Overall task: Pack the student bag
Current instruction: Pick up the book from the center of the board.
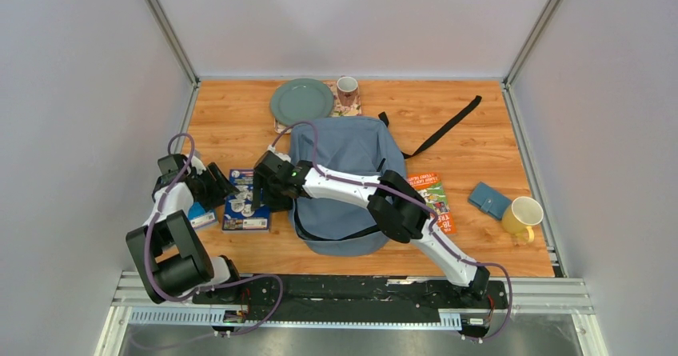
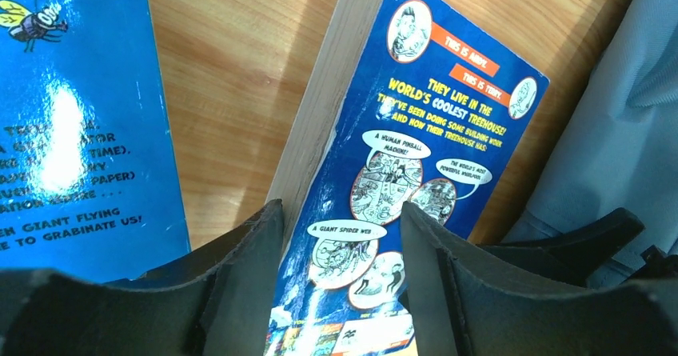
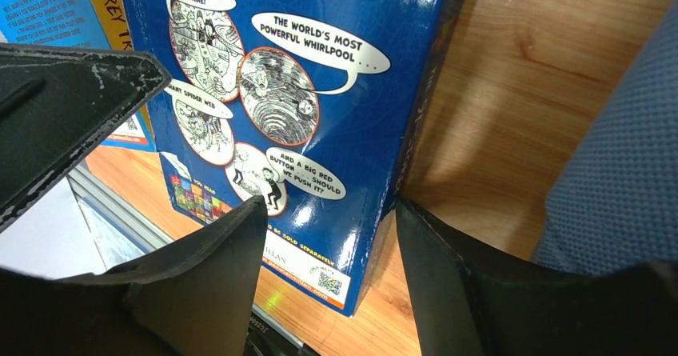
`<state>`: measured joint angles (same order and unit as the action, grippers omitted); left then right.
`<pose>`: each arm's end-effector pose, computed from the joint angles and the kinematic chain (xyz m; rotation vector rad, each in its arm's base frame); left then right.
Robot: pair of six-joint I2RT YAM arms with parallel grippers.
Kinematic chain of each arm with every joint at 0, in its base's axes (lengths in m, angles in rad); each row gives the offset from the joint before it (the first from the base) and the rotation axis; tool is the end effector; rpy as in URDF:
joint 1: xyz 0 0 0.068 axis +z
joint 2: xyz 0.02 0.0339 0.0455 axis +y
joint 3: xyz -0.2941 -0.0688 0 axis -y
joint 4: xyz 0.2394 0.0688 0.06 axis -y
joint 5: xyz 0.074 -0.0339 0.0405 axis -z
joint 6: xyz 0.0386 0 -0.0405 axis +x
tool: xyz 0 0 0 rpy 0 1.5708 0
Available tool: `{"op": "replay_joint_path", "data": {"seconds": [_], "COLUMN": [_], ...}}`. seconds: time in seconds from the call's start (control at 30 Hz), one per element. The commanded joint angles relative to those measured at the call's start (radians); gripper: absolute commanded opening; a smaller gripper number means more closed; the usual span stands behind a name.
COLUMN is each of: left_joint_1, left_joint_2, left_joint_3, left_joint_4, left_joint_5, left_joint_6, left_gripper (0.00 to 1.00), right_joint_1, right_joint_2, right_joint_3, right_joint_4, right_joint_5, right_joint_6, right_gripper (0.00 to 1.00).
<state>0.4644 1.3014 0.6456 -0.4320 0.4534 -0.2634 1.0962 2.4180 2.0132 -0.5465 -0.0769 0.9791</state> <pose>0.2030 0.0828 0.2023 -0.7786 2.4547 -0.5265 0.2484 0.4900 0.1775 -0.1965 2.7690 0.8194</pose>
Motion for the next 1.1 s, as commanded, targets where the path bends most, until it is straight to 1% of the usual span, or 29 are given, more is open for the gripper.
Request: {"op": "replay_joint_path", "data": {"seconds": [0.0, 0.13, 0.17, 0.2, 0.3, 0.37, 0.53, 0.63, 0.77, 0.9, 1.07], "left_joint_1": [-0.012, -0.020, -0.020, -0.020, -0.020, -0.018, -0.020, -0.020, -0.018, -0.026, -0.061], "left_joint_2": [0.048, 0.056, 0.047, 0.041, 0.009, -0.020, -0.053, -0.033, 0.051, 0.085, 0.108], "left_joint_3": [0.015, 0.014, 0.006, 0.002, -0.018, -0.032, -0.031, -0.026, -0.006, 0.008, 0.028], "left_joint_4": [-0.007, 0.004, 0.013, 0.022, 0.064, 0.091, 0.088, 0.069, 0.019, -0.002, -0.034], "left_joint_5": [0.103, 0.142, 0.175, 0.191, 0.260, 0.295, 0.337, 0.324, 0.288, 0.297, 0.317], "left_joint_6": [0.016, 0.020, 0.018, 0.012, 0.000, -0.005, 0.003, 0.010, 0.016, 0.027, 0.053], "left_gripper": [0.60, 0.56, 0.54, 0.50, 0.41, 0.41, 0.41, 0.41, 0.39, 0.39, 0.38], "right_joint_1": [-0.004, -0.007, -0.010, -0.009, -0.009, -0.009, -0.013, -0.018, -0.024, -0.029, -0.033], "right_joint_2": [0.000, -0.007, -0.005, -0.007, -0.002, -0.002, -0.002, 0.001, -0.003, -0.011, -0.013], "right_joint_3": [-0.031, -0.037, -0.039, -0.041, -0.042, -0.045, -0.051, -0.053, -0.060, -0.073, -0.082], "right_joint_4": [0.017, 0.040, 0.052, 0.056, 0.066, 0.066, 0.066, 0.066, 0.068, 0.077, 0.085], "right_joint_5": [-0.007, -0.032, -0.040, -0.046, -0.060, -0.064, -0.067, -0.069, -0.077, -0.083, -0.096], "right_joint_6": [0.006, 0.007, 0.009, 0.007, 0.009, 0.010, 0.009, 0.016, 0.023, 0.026, 0.027], "right_gripper": [0.66, 0.67, 0.66, 0.66, 0.66, 0.66, 0.66, 0.66, 0.66, 0.66, 0.66]}}
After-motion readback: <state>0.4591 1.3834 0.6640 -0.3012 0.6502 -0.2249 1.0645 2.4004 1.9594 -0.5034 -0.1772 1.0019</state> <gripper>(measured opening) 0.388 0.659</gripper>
